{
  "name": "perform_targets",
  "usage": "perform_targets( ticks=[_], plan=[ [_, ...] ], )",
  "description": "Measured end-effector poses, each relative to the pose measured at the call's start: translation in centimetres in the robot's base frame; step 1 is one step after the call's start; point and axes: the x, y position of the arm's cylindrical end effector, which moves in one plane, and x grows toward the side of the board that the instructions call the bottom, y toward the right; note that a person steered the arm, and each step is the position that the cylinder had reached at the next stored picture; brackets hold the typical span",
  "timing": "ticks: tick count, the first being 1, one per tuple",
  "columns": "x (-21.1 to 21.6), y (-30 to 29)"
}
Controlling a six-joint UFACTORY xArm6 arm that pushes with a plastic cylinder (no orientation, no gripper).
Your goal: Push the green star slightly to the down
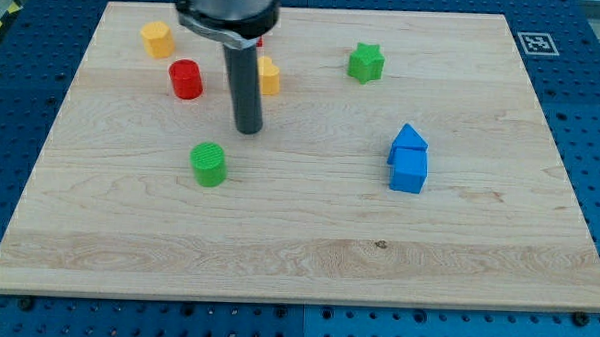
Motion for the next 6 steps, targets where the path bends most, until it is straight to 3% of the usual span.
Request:
perform_targets(
  ticks=[4,6],
  plan=[
    [-5.2,6.5],
    [-5.3,11.9]
  ],
)
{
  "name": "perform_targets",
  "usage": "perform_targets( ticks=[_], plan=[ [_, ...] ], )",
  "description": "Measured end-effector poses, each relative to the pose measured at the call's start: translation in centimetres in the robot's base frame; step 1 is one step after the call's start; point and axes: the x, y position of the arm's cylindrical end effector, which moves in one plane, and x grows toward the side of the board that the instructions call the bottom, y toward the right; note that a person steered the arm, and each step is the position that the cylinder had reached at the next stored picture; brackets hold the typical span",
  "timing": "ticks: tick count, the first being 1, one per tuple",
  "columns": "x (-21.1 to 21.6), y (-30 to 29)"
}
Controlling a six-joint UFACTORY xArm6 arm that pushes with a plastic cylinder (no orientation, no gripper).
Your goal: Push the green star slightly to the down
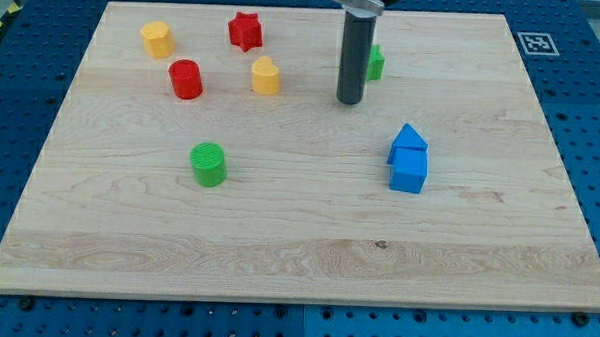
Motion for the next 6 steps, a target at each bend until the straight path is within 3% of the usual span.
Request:
perform_targets(
  ticks=[4,6],
  plan=[
    [-0.3,5.0],
    [-4.5,6.3]
  ],
)
